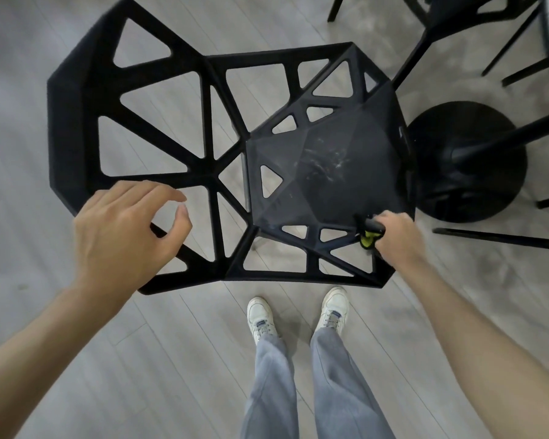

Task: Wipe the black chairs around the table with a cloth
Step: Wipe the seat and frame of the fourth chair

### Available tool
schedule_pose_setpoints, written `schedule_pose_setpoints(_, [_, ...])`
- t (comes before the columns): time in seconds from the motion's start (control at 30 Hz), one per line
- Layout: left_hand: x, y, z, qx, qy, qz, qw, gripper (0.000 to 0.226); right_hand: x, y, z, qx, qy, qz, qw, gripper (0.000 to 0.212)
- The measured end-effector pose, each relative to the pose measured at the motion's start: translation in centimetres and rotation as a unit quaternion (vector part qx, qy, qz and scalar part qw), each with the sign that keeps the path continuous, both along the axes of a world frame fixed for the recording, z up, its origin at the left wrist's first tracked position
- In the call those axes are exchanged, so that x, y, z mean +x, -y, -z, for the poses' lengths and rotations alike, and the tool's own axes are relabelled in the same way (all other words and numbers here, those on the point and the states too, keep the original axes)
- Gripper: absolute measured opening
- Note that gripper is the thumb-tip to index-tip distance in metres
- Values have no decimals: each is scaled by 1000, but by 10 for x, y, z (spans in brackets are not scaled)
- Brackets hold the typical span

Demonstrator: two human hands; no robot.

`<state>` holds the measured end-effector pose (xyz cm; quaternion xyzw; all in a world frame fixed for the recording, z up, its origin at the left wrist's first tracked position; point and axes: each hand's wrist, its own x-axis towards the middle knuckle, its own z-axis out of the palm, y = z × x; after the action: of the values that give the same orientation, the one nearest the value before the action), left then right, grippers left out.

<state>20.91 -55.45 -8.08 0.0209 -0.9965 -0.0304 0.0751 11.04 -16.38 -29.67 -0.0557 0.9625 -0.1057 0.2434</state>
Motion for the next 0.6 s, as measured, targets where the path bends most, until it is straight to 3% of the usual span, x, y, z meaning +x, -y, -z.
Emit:
schedule_pose_setpoints(0.2, [-1, 0, -4, 0, 18, -6, 1000, 35, 85, -13, -30, -44, 30, 2, 999, 29])
schedule_pose_setpoints(0.4, [-2, 10, -8, 19, 40, -4, 999, 34, 87, -9, -24, -102, 47, 123, 986, 31])
schedule_pose_setpoints(0.6, [-26, 44, -11, -11, 53, 6, 999, 43, 120, 23, -20, -183, 29, 155, 970, 34])
